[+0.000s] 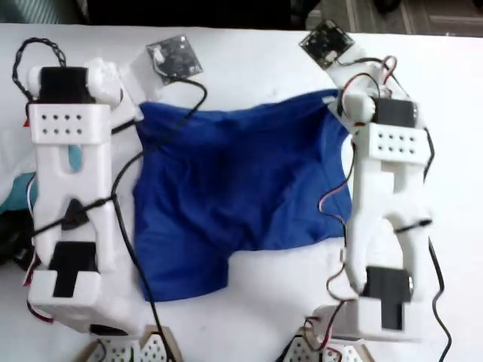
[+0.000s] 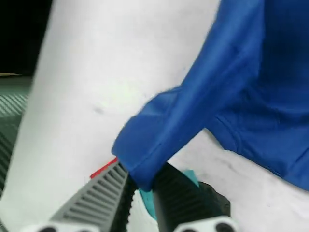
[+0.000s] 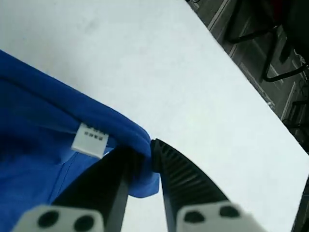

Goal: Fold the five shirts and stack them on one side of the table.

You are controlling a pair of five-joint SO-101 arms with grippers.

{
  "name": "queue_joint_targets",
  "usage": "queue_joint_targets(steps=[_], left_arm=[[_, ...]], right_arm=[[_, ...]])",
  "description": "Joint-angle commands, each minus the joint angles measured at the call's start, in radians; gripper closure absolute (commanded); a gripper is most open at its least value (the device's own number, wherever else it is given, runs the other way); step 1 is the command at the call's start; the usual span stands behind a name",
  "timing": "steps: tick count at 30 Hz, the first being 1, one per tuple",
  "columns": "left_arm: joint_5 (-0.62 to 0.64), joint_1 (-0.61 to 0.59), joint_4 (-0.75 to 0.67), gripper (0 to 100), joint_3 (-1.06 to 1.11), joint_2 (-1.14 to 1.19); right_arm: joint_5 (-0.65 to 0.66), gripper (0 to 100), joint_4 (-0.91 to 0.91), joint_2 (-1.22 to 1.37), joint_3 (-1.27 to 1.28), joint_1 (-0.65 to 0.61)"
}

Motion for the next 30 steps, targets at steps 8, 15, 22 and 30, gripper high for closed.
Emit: queue_joint_targets(steps=[8,15,22,30], left_arm=[[0.183,-0.004,-0.178,98,0.015,-0.021],[0.333,-0.047,-0.351,86,-0.018,0.067],[0.35,-0.058,-0.244,86,-0.167,0.062],[0.296,-0.058,0.066,86,-0.336,0.058]], right_arm=[[0.003,97.9,-0.085,0.03,-0.054,-0.012],[0.0,92.1,-0.265,0.205,-0.097,-0.054],[-0.201,73.7,-0.03,0.22,-0.265,-0.061],[-0.166,73.7,0.447,0.219,-0.404,-0.081]])
